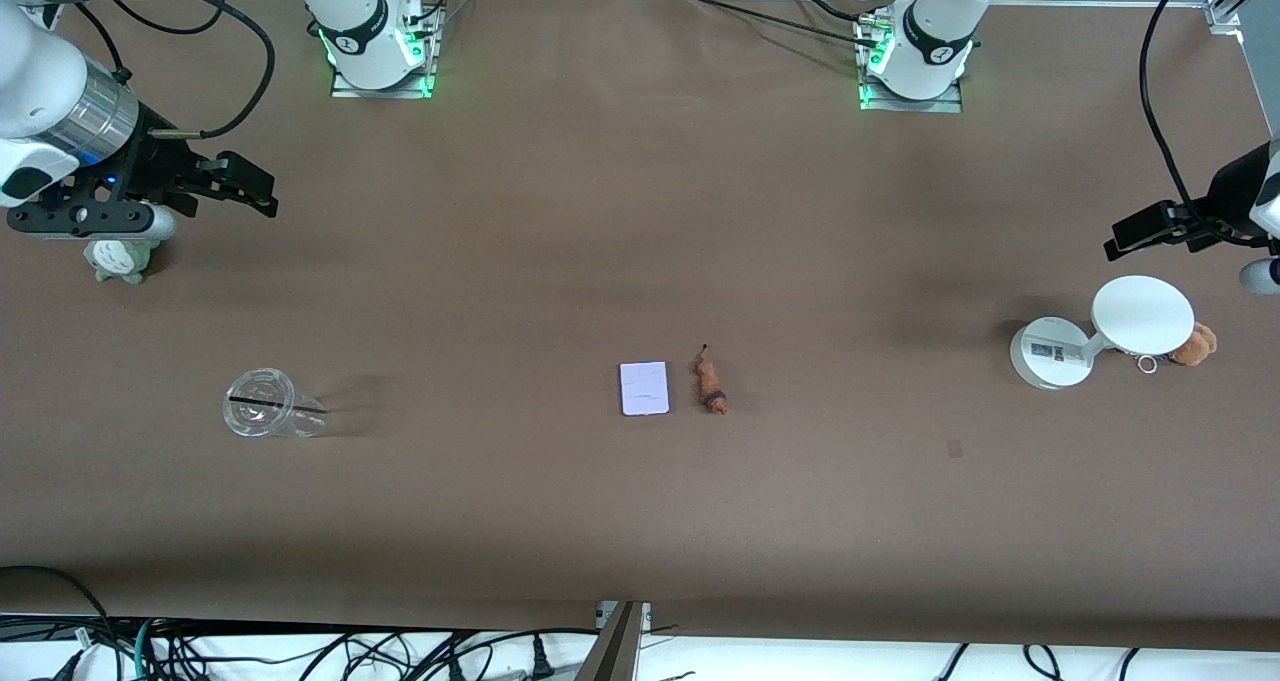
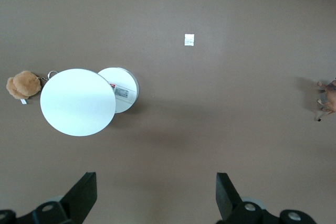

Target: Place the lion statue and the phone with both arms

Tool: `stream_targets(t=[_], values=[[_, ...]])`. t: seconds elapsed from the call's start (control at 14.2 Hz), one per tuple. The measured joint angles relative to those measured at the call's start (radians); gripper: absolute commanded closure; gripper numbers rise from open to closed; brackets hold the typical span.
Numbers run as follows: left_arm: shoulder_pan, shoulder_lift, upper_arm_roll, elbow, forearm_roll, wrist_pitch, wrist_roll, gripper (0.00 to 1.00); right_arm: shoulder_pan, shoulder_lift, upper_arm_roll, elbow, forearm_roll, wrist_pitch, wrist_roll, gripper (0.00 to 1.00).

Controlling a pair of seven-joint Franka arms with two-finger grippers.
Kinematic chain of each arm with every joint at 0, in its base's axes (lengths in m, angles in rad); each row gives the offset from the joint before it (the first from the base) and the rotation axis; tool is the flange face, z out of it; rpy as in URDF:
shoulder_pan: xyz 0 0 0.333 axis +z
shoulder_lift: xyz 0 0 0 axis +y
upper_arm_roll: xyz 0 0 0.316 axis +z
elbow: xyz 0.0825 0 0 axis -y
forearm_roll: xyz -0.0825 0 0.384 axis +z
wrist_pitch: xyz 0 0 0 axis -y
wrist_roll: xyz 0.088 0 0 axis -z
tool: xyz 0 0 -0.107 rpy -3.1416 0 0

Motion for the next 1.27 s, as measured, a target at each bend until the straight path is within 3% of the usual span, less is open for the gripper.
stream_targets(t=[1.27], values=[[-0.005, 0.019, -0.012, 0.018, 0.0, -0.007, 0.0, 0.0, -0.001, 0.0, -0.001, 0.002, 0.0, -0.028, -0.004, 0.0]])
